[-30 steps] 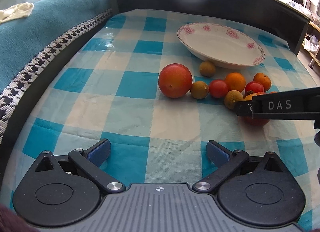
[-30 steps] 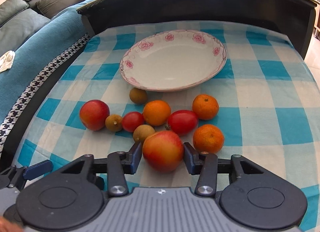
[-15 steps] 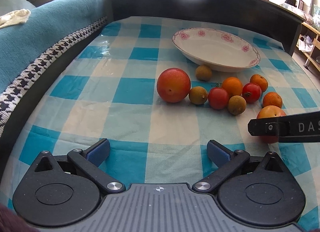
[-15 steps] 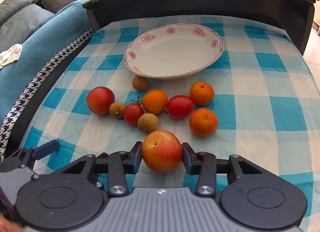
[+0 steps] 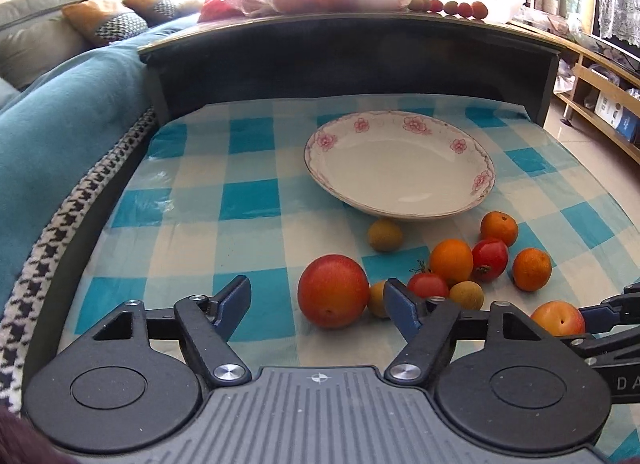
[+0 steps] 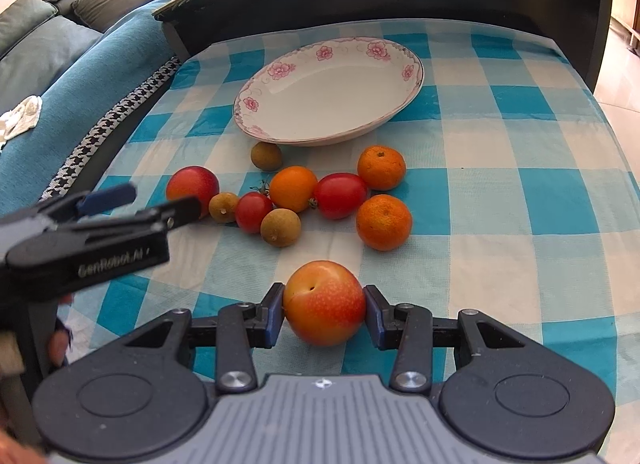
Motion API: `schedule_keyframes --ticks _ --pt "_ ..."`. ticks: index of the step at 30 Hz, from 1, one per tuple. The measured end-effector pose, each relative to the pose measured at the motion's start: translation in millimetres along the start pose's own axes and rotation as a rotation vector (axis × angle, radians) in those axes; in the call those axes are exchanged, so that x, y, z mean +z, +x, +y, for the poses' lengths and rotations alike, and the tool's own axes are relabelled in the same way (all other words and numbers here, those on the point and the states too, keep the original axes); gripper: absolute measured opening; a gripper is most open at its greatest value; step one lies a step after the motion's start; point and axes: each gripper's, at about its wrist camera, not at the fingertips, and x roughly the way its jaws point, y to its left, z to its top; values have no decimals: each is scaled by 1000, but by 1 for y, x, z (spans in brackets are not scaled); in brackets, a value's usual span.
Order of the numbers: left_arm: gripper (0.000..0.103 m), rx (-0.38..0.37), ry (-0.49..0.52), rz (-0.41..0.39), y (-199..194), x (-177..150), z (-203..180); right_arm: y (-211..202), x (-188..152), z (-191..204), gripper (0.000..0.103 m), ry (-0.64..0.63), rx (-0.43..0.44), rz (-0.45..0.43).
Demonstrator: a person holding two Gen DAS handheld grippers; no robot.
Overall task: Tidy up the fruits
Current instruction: 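Close the left gripper on the large red fruit while the right gripper holds the apple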
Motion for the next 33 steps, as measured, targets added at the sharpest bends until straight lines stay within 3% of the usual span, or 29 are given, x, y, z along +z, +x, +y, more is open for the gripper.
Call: schedule_keyframes --ticks 2,10,19,27,31,33 --pt "74 -20 7 7 7 2 0 0 0 0 43 -1 0 0" --pt "65 -184 -167 64 17 2 19 1 1 -1 43 12 6 3" --pt "62 -262 -348 106 25 1 39 0 0 -3 43 21 15 6" --pt "63 -230 -388 112 23 -1 53 1 1 -5 43 29 19 10" --pt "75 -166 -310 86 24 2 43 1 0 -5 43 25 17 9" --pt "75 -169 -300 85 25 3 41 1 0 -4 43 18 13 8"
